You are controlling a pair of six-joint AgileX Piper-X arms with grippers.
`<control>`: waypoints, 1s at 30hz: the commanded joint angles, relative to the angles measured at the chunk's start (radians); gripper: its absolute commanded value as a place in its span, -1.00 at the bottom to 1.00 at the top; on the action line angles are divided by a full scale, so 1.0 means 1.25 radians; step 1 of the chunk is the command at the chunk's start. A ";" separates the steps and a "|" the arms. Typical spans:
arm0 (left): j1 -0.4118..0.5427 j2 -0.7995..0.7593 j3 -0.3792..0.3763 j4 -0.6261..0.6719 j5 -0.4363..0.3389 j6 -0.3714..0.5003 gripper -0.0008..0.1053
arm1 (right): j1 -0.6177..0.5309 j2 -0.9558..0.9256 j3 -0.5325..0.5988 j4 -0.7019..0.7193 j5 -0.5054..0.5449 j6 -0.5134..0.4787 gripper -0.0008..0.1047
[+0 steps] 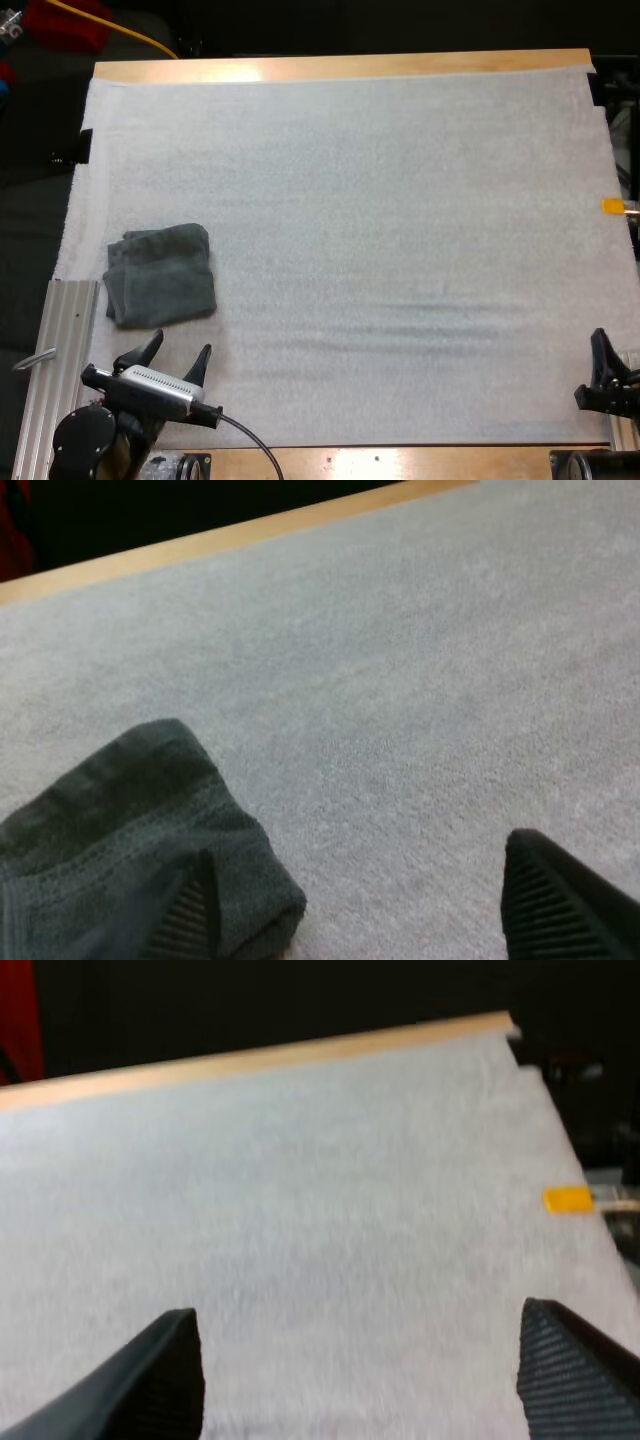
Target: Pick towel from pile, fold and stack
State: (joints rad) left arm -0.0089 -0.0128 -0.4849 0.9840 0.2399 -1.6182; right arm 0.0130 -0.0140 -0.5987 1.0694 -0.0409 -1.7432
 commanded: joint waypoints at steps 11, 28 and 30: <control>0.001 -0.112 -0.004 -0.013 0.001 -0.005 0.11 | -0.004 -0.030 0.040 0.002 0.000 -0.001 0.24; 0.001 -0.112 -0.004 -0.014 0.001 -0.005 0.11 | -0.004 -0.030 0.040 0.002 0.000 -0.001 0.24; 0.001 -0.112 -0.004 -0.014 0.001 -0.005 0.11 | -0.004 -0.030 0.040 0.002 0.000 -0.001 0.24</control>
State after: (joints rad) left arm -0.0089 -0.0128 -0.4849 0.9800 0.2399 -1.6182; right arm 0.0125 -0.0140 -0.5477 1.0803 -0.0409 -1.7411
